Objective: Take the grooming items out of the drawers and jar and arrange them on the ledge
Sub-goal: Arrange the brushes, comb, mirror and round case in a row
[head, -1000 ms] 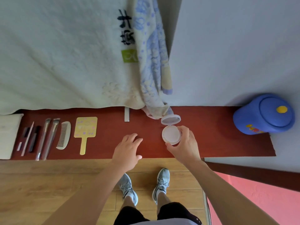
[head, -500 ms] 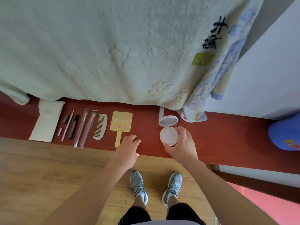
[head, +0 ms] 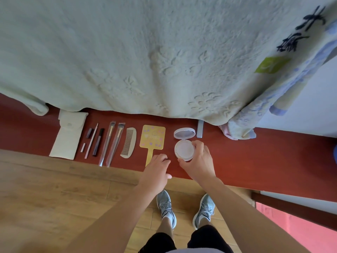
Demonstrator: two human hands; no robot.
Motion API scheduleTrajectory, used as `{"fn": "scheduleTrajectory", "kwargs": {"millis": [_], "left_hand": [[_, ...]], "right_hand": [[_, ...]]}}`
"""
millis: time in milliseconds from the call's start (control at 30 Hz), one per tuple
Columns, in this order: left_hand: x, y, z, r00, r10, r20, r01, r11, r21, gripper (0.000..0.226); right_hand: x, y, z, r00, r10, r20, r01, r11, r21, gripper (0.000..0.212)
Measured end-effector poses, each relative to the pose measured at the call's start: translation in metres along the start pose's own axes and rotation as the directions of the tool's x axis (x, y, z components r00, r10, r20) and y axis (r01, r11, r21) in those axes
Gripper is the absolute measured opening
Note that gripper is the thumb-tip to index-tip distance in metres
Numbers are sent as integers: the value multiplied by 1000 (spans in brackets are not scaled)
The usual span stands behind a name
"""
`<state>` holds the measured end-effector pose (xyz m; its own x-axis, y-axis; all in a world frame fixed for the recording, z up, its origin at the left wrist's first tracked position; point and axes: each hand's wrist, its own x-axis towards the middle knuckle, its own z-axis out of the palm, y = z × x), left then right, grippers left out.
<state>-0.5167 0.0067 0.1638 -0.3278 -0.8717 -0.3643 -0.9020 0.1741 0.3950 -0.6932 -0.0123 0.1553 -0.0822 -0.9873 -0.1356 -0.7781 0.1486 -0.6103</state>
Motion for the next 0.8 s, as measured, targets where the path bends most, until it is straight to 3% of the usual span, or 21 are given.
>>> {"fn": "scheduleTrajectory", "kwargs": {"millis": [433,800], "left_hand": [[2,-9,0,999,43,-5,-43,999,-6,60],[1,-7,0,1000,20,-16,-21,1000,-23,59]], "right_hand": [[1,0,19,996,-32,-79,31,999,-10,74],[9,12,-2,993,-50,105,47,998,32,72]]}}
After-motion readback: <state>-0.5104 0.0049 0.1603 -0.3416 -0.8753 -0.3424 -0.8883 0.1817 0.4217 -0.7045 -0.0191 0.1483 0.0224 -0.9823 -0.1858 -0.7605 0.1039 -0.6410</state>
